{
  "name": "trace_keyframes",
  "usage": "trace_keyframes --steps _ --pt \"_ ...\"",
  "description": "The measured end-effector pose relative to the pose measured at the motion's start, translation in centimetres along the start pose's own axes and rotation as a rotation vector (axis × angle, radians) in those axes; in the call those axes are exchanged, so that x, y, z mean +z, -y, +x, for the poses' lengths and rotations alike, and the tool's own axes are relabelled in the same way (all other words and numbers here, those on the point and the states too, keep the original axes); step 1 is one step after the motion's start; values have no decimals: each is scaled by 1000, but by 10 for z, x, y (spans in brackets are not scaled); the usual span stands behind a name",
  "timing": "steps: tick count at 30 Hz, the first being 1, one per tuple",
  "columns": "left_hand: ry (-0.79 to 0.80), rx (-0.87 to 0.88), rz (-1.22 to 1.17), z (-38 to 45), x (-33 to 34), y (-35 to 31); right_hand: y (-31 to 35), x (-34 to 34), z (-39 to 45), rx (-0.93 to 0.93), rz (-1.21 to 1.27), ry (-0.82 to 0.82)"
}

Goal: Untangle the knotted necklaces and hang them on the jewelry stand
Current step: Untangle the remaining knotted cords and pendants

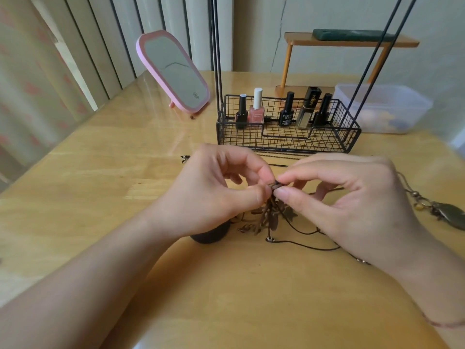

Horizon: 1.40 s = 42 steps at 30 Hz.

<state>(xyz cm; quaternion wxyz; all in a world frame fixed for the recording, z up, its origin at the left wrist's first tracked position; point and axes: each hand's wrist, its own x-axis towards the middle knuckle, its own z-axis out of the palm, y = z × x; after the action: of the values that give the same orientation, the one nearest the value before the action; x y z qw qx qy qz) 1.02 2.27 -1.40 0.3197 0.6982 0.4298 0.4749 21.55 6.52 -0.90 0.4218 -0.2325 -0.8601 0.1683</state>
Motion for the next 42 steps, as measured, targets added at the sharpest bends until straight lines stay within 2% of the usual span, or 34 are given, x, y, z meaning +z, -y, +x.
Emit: trace_keyframes --steps 3,6,9,11,14,17,23,26,30,34,36,38,42 --pt "-45 -2 15 0 1 0 0 0 0 -4 -17 -13" --pt "-94 59 202 0 2 -3 0 -1 1 -10 -10 -19" --pt "-73 97 352 -2 2 -7 0 0 2 -34 -17 22" --pt "-60 99 350 -2 3 -8 1 0 3 -23 -5 32" --pt "-42 37 150 -1 1 -6 2 0 2 39 53 14" --pt "-76 -81 -84 2 -1 -3 -1 -1 2 163 181 65" --pt "-37 -208 -316 4 -4 -2 -2 2 4 262 438 142" --pt "-75 -289 -471 5 -6 -3 -4 3 3 268 392 183" --pt "-52 -362 -671 4 -7 -2 -5 0 1 277 181 291" --pt "-65 -392 -843 4 -5 -1 -3 -1 1 264 90 266" --pt "-78 -404 -829 5 -4 -1 -3 0 1 251 101 251" --pt "-83 -400 -711 7 -3 0 -4 0 1 247 135 217" --pt "-106 -345 -593 8 -3 0 -5 2 1 260 249 98"
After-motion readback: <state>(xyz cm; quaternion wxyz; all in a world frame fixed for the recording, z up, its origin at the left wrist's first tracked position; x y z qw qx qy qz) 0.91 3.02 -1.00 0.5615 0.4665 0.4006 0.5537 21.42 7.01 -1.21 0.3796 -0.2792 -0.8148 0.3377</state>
